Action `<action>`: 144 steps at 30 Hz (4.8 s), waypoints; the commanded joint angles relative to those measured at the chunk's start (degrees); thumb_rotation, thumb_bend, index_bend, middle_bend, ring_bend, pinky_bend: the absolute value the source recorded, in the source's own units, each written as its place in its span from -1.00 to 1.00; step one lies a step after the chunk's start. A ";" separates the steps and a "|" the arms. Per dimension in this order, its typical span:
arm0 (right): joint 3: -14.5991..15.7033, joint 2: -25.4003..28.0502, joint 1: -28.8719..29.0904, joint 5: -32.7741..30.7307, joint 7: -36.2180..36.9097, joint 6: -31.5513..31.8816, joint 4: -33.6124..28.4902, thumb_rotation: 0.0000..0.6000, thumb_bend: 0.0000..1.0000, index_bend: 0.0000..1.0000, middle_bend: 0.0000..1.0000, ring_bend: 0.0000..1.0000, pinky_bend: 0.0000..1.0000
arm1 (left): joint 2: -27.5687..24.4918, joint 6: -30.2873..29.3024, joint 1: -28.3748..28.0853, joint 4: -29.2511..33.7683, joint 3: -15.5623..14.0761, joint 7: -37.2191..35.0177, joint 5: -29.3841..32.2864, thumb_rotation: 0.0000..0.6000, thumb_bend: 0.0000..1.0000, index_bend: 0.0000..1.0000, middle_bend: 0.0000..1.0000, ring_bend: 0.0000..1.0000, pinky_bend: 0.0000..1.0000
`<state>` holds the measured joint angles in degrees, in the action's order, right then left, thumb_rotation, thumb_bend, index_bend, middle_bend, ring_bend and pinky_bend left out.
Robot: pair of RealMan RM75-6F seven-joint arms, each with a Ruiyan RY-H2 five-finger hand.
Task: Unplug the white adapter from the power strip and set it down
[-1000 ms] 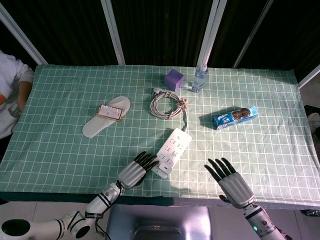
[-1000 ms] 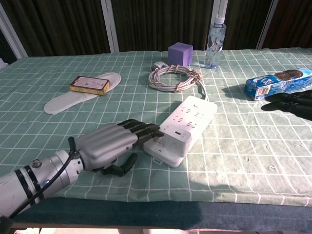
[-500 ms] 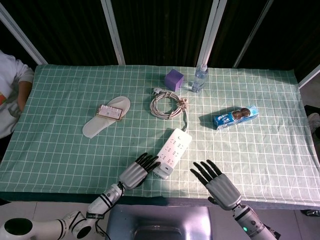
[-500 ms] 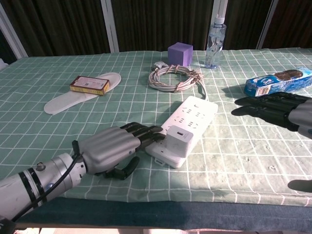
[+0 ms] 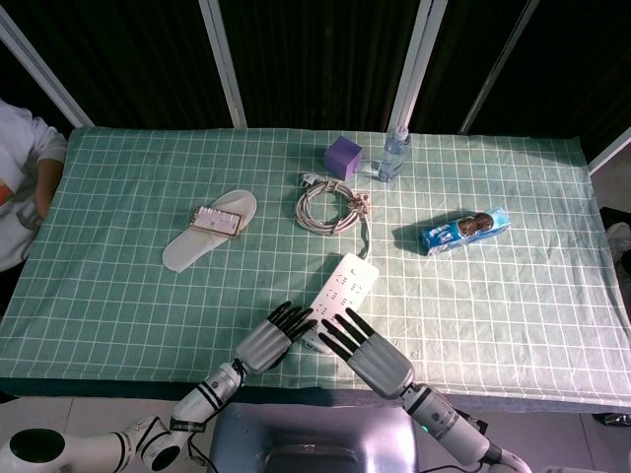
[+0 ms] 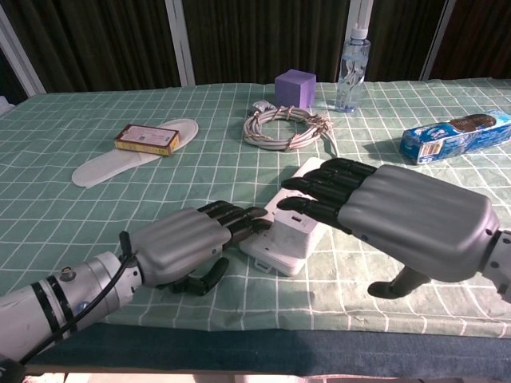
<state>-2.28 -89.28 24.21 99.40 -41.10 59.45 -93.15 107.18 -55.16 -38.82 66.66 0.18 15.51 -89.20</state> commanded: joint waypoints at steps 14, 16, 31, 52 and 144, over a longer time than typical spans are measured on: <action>-2.32 -8.65 3.79 -0.76 -2.65 1.86 11.31 1.00 -0.57 -0.75 -0.72 -0.95 -0.82 | -0.07 -0.20 -0.19 -0.27 -0.33 -0.24 0.30 1.00 0.45 -1.00 -0.96 -1.00 -0.96; -2.28 -9.55 4.05 -0.65 -2.39 2.53 12.94 1.00 -0.55 -0.67 -0.66 -0.90 -0.77 | -0.02 -0.22 -0.22 -0.35 -0.42 -0.31 0.29 1.00 0.46 -1.00 -0.96 -1.00 -0.96; -1.06 -14.57 5.77 -0.05 2.82 5.98 19.91 1.00 -0.50 -0.30 -0.39 -0.61 -0.35 | 0.34 -0.23 -0.35 -1.00 -0.81 -0.64 0.47 1.00 0.46 -1.00 -0.96 -1.00 -0.96; -0.20 -17.09 7.21 -0.70 3.43 7.46 23.15 1.00 -0.28 -0.05 -0.31 -0.43 -0.14 | 0.13 -0.53 -0.48 -0.66 -1.05 -0.76 0.41 1.00 0.45 -1.00 -0.96 -1.00 -0.96; 2.76 12.40 0.67 -28.81 -32.29 1.65 1.64 1.00 -0.53 -1.00 -0.84 -0.79 -0.32 | -0.65 -4.16 -0.66 1.81 0.14 -1.49 -0.73 1.00 0.10 -1.00 -0.94 -1.00 -0.96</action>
<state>0.41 -77.70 24.65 70.40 -73.96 61.39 -90.09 106.57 -59.29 -39.50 68.44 0.28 14.05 -89.87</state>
